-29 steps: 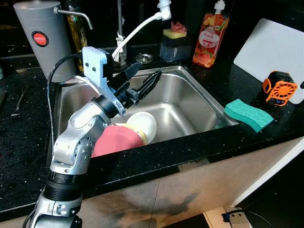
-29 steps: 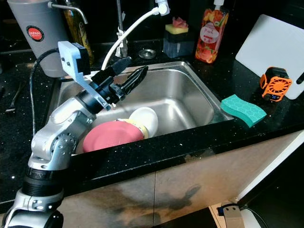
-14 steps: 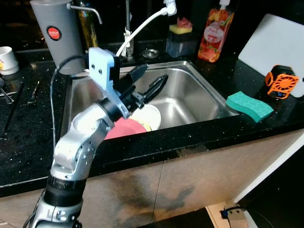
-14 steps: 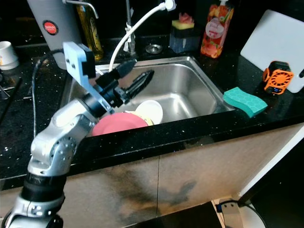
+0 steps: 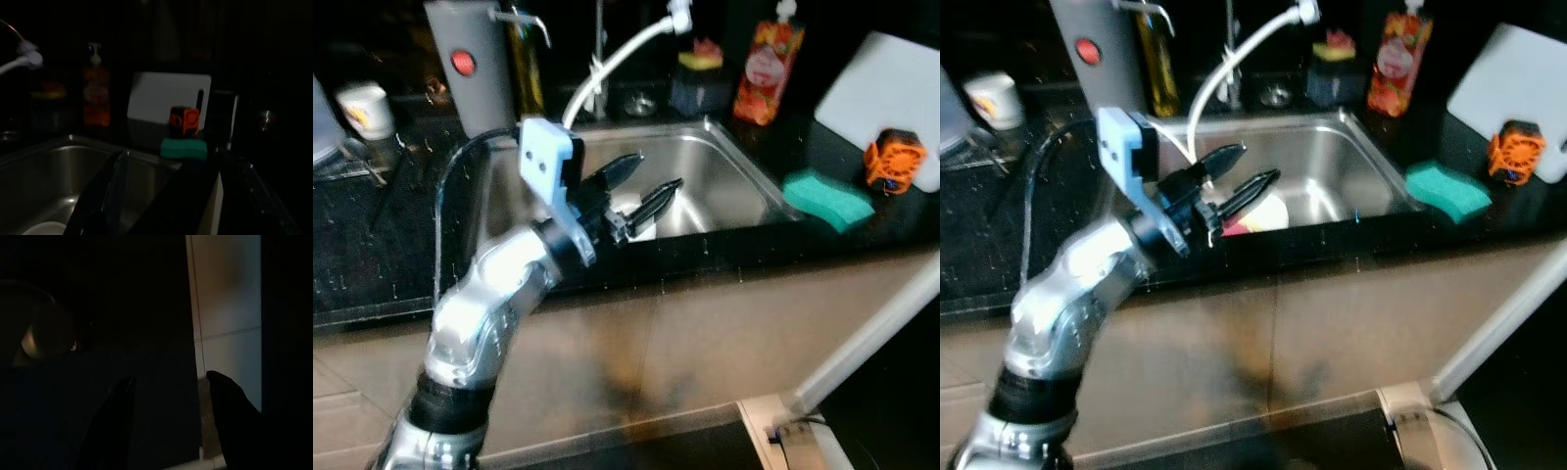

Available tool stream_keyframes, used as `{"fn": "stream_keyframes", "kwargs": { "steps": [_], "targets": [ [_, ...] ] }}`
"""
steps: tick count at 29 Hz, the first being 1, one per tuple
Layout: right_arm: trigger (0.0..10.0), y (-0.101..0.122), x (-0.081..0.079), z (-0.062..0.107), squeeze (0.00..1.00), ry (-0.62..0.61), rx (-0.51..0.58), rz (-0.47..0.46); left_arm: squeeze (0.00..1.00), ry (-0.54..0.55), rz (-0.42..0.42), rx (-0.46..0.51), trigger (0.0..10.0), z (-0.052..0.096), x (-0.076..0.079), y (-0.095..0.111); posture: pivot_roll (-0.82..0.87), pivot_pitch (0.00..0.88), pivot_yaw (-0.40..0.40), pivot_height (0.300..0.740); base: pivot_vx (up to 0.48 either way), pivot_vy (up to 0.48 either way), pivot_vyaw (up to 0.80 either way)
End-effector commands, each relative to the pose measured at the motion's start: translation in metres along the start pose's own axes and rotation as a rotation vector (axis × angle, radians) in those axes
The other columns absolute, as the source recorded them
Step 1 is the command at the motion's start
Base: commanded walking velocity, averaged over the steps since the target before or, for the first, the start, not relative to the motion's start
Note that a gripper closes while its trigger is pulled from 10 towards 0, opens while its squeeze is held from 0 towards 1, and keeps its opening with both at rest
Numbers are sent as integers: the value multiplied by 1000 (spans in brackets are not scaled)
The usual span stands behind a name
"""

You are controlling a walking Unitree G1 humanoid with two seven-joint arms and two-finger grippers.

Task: Kitchen organization

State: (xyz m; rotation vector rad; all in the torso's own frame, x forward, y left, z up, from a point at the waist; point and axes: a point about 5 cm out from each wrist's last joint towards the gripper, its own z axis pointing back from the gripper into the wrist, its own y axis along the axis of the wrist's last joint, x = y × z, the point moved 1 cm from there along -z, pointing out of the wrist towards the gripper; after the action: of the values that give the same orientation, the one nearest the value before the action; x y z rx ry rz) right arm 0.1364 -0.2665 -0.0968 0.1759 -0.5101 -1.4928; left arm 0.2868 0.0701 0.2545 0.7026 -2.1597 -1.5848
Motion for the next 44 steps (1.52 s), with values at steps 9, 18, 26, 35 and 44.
{"fn": "stream_keyframes", "kwargs": {
  "steps": [9,18,26,35,44],
  "targets": [
    [10000,7,0,-1,0,-1,21,0,0,-123,37,-81,10000,16,11,-12,-12,0,5,740,-286,0,0],
    [10000,8,-1,-1,0,1,22,3,0,-284,101,-252,10000,50,23,-41,-18,0,9,740,-28,0,0],
    [10000,7,-1,-1,0,3,21,8,0,-256,237,-702,10000,136,-1,-117,-16,0,4,740,0,0,0],
    [10000,7,-2,-1,0,4,19,14,0,-79,311,-1058,10000,198,-12,-194,-27,0,11,740,0,0,0],
    [10000,9,-6,-1,0,32,39,47,0,332,340,-1246,10000,242,-11,-255,-48,0,19,740,0,0,0]
  ]
}}
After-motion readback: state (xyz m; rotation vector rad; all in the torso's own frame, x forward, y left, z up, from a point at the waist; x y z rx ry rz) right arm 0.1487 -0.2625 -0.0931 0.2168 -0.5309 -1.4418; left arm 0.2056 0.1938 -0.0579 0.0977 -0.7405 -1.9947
